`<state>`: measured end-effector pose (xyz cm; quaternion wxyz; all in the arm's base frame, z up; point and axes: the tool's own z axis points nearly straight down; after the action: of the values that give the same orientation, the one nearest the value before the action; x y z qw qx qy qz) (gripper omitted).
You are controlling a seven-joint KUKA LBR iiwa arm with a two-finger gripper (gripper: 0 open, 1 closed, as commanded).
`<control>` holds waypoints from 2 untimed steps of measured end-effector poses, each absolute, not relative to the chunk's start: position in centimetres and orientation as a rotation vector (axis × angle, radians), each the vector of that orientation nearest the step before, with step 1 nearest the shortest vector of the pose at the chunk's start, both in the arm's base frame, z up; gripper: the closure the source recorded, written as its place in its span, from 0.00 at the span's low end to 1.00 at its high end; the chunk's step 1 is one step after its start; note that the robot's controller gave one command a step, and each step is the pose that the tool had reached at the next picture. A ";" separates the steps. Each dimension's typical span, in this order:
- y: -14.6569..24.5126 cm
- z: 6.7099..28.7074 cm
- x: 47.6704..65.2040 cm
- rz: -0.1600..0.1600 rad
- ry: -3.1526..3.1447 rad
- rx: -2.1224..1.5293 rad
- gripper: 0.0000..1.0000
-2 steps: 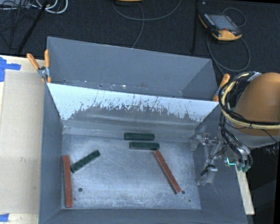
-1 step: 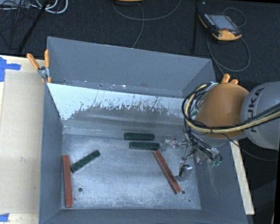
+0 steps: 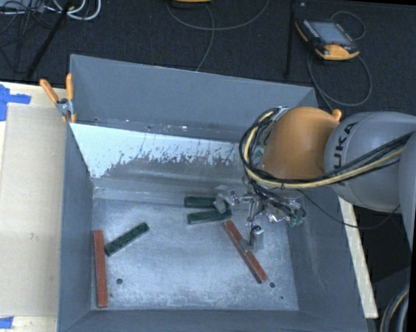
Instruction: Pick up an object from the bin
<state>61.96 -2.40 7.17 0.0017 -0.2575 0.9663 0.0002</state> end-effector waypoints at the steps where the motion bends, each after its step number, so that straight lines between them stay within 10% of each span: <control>1: 5.8 7.1 61.1 0.003 3.063 -0.687 0.00; 2: 5.5 7.3 61.2 0.001 3.060 -0.682 1.00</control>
Offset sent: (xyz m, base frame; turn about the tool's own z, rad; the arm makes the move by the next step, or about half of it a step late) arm -0.0095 0.0772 -0.0017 0.0835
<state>61.24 5.55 7.29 0.0035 -0.2175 0.9761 0.0004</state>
